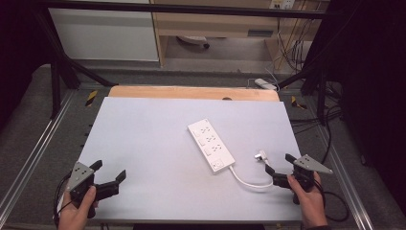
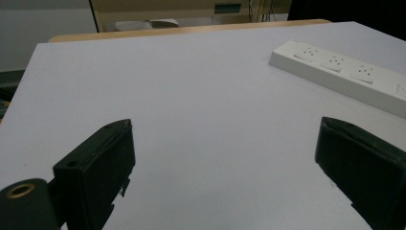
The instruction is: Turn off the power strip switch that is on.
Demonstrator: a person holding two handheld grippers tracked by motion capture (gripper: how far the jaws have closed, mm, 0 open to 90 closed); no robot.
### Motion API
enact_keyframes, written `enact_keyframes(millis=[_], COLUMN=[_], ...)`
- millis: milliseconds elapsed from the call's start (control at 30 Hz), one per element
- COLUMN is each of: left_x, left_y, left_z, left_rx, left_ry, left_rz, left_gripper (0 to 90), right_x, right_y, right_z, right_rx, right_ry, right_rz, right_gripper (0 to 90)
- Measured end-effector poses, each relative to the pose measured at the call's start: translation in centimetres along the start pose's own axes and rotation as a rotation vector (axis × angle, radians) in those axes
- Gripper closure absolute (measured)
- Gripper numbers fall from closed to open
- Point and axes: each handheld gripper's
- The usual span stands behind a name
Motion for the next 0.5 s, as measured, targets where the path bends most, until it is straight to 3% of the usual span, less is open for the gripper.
enact_keyframes(millis=[267,500], left_x=[-0.03,-0.03], left_y=[-0.05,-0.05], left_z=[0.06,0.09], left_rx=[-0.009,-0.012], left_ry=[0.001,0.004], left_rz=[-0.004,-0.004], left_gripper=[6.2,5.8], right_x=[-0.06,0.44], right_y=[-0.22,-0.48], right_z=[0.52,1.00], right_rx=[-0.025,-0.070], right_ry=[-0.012,-0.032], right_rz=[-0.032,-0.021], right_gripper=[6.0,5.0])
Point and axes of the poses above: each handheld gripper's, and its own axes: z roughly backward along the jaws, y roughly out of its underside, x roughly to its left, and after that the axes turned 10 degrees about -z, right-handed
